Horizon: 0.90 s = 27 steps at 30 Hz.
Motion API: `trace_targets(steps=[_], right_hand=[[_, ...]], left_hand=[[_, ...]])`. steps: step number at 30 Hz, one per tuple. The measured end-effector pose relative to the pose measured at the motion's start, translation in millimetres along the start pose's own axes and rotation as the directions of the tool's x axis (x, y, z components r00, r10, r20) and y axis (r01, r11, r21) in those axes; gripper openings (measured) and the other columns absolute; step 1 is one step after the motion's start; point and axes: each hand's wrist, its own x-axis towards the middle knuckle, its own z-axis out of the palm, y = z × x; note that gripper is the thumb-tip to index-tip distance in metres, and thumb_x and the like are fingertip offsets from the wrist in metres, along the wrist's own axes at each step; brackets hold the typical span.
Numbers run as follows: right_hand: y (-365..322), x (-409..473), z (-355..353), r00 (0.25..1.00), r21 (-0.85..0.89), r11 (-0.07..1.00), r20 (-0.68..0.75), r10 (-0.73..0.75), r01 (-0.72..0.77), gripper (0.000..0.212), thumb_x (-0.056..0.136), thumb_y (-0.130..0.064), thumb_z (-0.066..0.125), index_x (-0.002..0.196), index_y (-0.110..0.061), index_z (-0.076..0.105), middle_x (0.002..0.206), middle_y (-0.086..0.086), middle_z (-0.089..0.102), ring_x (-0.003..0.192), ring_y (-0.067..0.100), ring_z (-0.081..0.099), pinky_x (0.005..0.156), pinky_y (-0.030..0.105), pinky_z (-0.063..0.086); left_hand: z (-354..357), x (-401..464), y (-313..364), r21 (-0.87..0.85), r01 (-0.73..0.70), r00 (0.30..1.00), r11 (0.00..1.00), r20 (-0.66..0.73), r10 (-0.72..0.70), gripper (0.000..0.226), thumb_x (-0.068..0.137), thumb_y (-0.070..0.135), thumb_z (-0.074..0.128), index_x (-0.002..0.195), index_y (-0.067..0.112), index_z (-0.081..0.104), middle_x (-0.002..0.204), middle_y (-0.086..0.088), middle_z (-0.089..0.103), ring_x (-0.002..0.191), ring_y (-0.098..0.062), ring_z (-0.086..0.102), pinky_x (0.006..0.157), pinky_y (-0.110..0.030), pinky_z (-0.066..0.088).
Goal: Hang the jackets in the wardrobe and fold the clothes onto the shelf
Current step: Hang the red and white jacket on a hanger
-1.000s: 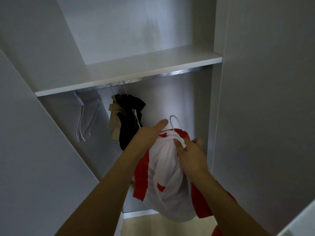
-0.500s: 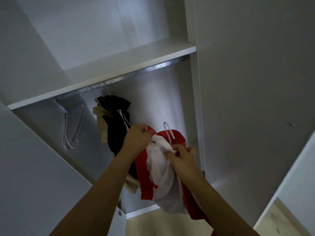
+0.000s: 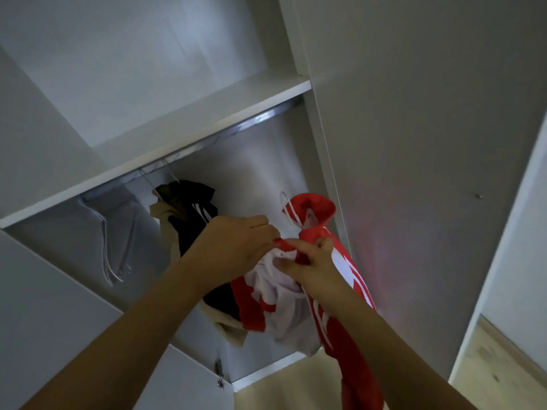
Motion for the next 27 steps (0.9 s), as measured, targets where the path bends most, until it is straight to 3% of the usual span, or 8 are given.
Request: trace_targets(steps=[3, 5, 8, 10, 16, 19, 23, 27], right_hand=[[0, 2, -3, 0.999, -0.103, 0.994, -0.04, 0.016, -0.02, 0.031, 0.08, -0.033, 0.077, 0.095, -0.007, 0.071, 0.12, 0.006, 0.034, 0.092, 0.007, 0.047, 0.071, -0.007, 0.032], [1, 3, -7, 0.997, -0.07, 0.996, -0.064, 0.043, -0.047, 0.035, 0.083, -0.038, 0.072, 0.097, -0.006, 0.073, 0.121, 0.002, 0.038, 0.097, 0.009, 0.053, 0.083, -0.002, 0.034], [6, 0, -13, 0.993, 0.062, 0.994, -0.073, 0.091, -0.087, 0.016, 0.091, -0.041, 0.061, 0.093, -0.026, 0.068, 0.121, -0.001, 0.044, 0.107, 0.019, 0.058, 0.105, 0.035, 0.042], [8, -1, -18, 0.99, 0.066, 0.992, -0.078, 0.116, -0.111, 0.013, 0.095, -0.04, 0.055, 0.087, -0.033, 0.062, 0.121, 0.004, 0.048, 0.103, 0.023, 0.061, 0.1, 0.046, 0.046], [8, -7, -19, 0.965, 0.164, 0.951, 0.011, 0.262, -0.261, 0.035, 0.095, -0.055, 0.043, 0.115, -0.027, 0.047, 0.114, 0.007, 0.058, 0.1, 0.023, 0.061, 0.082, 0.041, 0.051], [6, -8, -19, 0.952, 0.068, 0.95, -0.012, 0.306, -0.304, 0.047, 0.095, -0.058, 0.039, 0.126, -0.023, 0.039, 0.111, 0.001, 0.056, 0.093, 0.015, 0.056, 0.075, 0.031, 0.042], [3, -12, -25, 0.989, -0.065, 0.987, 0.001, 0.145, -0.144, 0.021, 0.1, -0.043, 0.042, 0.109, -0.029, 0.053, 0.125, 0.0, 0.049, 0.11, 0.018, 0.054, 0.098, 0.034, 0.043], [-2, -15, -28, 0.992, -0.056, 0.992, 0.036, 0.118, -0.116, 0.021, 0.1, -0.043, 0.041, 0.09, -0.034, 0.057, 0.123, -0.001, 0.05, 0.105, 0.013, 0.056, 0.094, 0.029, 0.042]], left_hand=[[15, -7, 3, -0.143, 0.328, 0.943, 0.934, 0.0, -0.332, 0.041, 0.095, 0.047, 0.047, 0.076, 0.016, 0.063, 0.066, 0.004, 0.058, 0.057, -0.01, 0.054, 0.053, -0.024, 0.044], [29, -14, 5, -0.263, 0.571, 0.808, 0.778, 0.01, -0.589, 0.045, 0.099, 0.046, 0.042, 0.064, 0.02, 0.051, 0.058, 0.006, 0.048, 0.052, -0.005, 0.046, 0.053, -0.021, 0.037], [42, -20, 11, -0.779, 0.618, 0.436, 0.106, 0.228, -0.87, 0.051, 0.099, 0.012, 0.041, 0.051, 0.03, 0.04, 0.053, 0.014, 0.04, 0.047, 0.0, 0.038, 0.051, -0.02, 0.032], [44, -21, 15, -0.857, 0.489, 0.388, -0.162, 0.38, -0.84, 0.051, 0.087, 0.001, 0.037, 0.045, 0.03, 0.042, 0.05, 0.013, 0.038, 0.043, -0.001, 0.034, 0.046, -0.02, 0.032], [54, -24, 24, -0.83, 0.526, 0.456, -0.184, 0.459, -0.762, 0.023, 0.09, 0.002, 0.053, 0.084, 0.024, 0.059, 0.074, 0.004, 0.055, 0.063, -0.008, 0.052, 0.06, -0.024, 0.045], [58, -27, 26, -0.869, 0.453, 0.408, -0.2, 0.402, -0.82, 0.013, 0.091, 0.013, 0.065, 0.097, 0.023, 0.058, 0.076, 0.01, 0.067, 0.069, -0.006, 0.064, 0.063, -0.019, 0.052], [60, -28, 29, -0.905, 0.279, 0.37, -0.32, 0.409, -0.834, 0.013, 0.088, 0.01, 0.068, 0.087, 0.022, 0.067, 0.081, 0.003, 0.073, 0.072, -0.007, 0.068, 0.064, -0.02, 0.054], [58, -31, 31, -0.881, 0.372, 0.44, -0.293, 0.445, -0.78, 0.008, 0.086, 0.02, 0.069, 0.084, 0.027, 0.071, 0.087, 0.004, 0.072, 0.073, -0.008, 0.068, 0.064, -0.019, 0.053]])
